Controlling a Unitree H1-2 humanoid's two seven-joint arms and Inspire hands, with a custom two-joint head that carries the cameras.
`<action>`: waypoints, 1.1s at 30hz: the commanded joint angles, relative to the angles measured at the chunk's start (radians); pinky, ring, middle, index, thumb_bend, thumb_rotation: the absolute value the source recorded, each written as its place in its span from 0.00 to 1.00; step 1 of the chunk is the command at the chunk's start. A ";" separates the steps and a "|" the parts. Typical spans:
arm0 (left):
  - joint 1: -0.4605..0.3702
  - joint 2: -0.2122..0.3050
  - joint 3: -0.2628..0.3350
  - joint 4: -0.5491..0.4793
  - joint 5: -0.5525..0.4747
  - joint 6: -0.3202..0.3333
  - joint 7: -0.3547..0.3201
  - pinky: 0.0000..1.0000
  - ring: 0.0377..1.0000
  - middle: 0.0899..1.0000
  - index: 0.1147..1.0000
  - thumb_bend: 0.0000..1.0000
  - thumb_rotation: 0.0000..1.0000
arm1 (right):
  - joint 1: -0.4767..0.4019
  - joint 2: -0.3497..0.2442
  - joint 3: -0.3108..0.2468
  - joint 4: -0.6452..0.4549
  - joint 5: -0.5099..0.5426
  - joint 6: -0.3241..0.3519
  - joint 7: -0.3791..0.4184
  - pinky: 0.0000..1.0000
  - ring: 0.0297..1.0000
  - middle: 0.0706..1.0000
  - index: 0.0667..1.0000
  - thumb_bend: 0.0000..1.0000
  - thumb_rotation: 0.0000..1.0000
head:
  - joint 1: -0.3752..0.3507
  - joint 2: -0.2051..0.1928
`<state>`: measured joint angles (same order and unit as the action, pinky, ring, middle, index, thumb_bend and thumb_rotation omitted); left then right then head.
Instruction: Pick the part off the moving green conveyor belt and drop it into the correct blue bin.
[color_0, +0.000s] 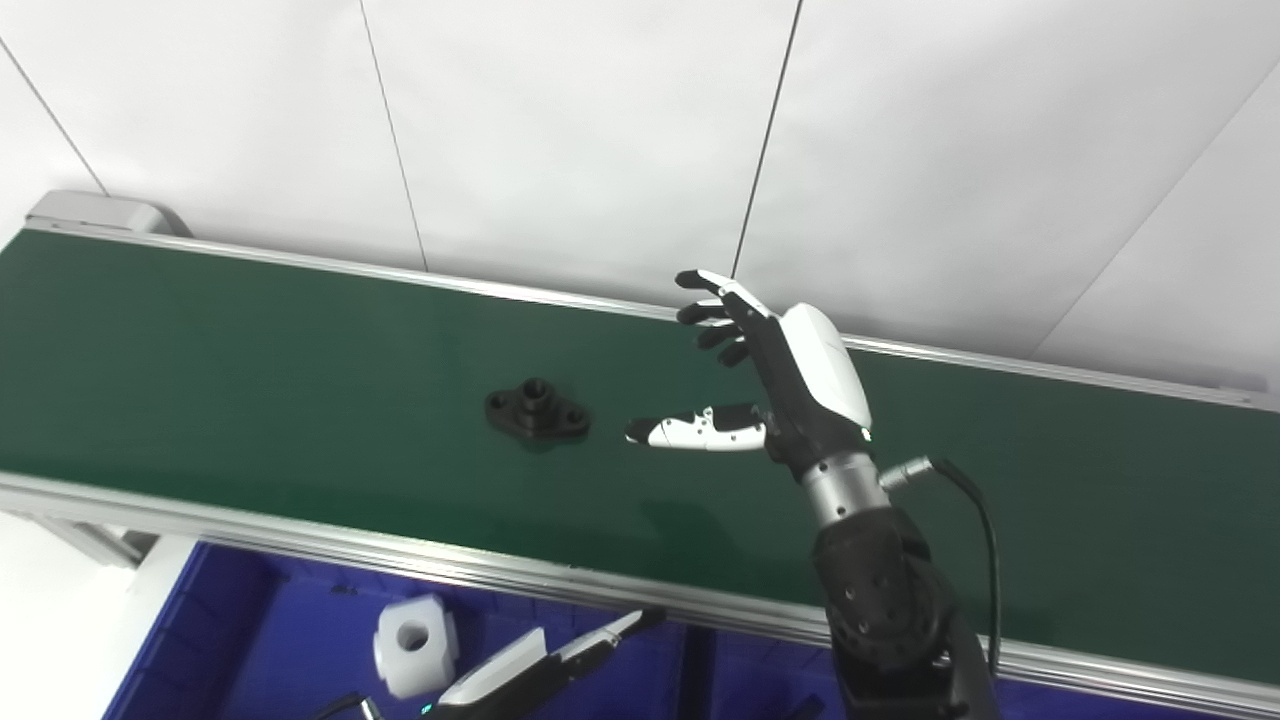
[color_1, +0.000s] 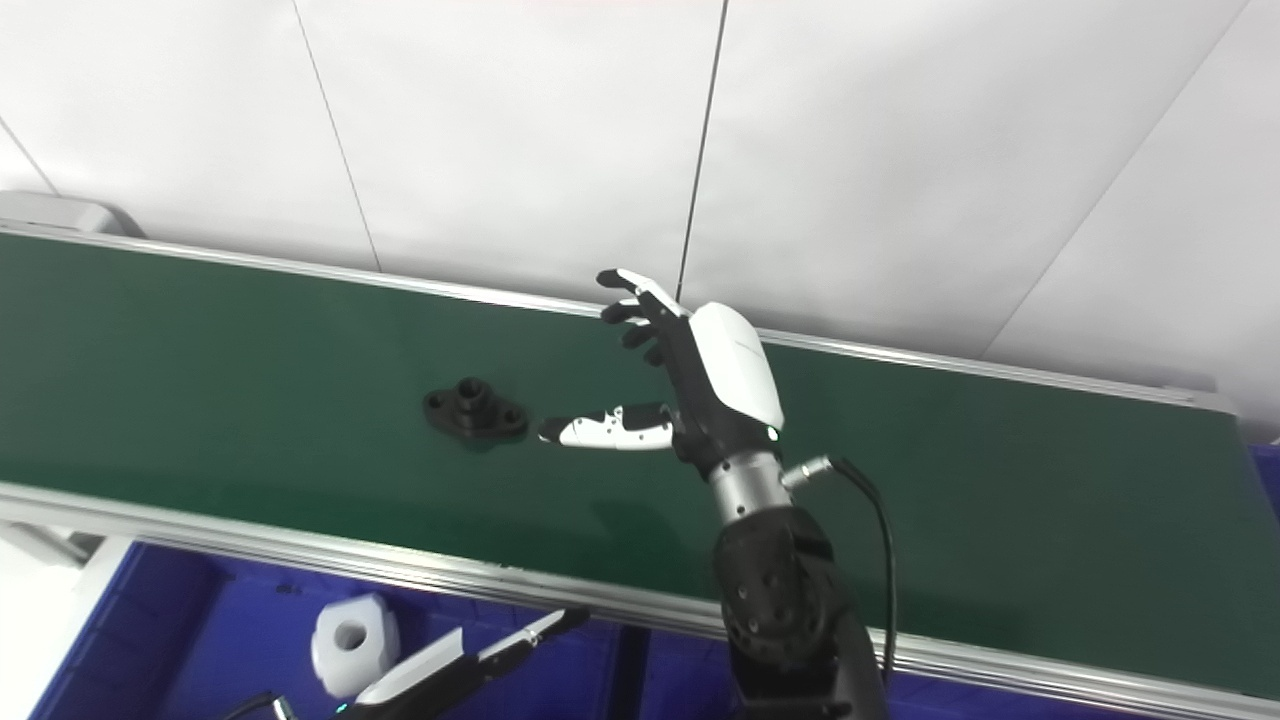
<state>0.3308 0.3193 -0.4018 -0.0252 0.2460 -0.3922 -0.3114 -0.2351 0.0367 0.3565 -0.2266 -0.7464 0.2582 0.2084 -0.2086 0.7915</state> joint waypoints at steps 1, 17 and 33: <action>0.005 0.012 0.007 -0.027 -0.027 -0.014 -0.007 1.00 1.00 1.00 1.00 0.80 0.50 | -0.054 0.004 0.008 0.026 -0.008 -0.003 -0.012 0.60 0.65 0.69 0.83 0.83 0.29 | 0.006 0.001; -0.001 0.010 0.009 -0.029 -0.039 -0.001 -0.032 0.98 1.00 1.00 1.00 0.81 0.48 | -0.221 0.000 0.097 0.310 -0.037 0.006 0.003 0.60 0.71 0.76 0.82 0.84 0.23 | 0.017 0.010; -0.002 0.002 0.002 -0.044 -0.028 0.011 -0.032 1.00 1.00 1.00 1.00 0.82 0.49 | -0.299 -0.023 0.198 0.496 -0.072 -0.024 -0.006 0.70 0.77 0.79 0.80 0.87 0.19 | 0.034 0.033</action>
<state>0.3307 0.3253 -0.4007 -0.0418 0.2252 -0.3736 -0.3436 -0.4890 0.0091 0.5490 0.2823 -0.8088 0.2622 0.2254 -0.1764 0.8222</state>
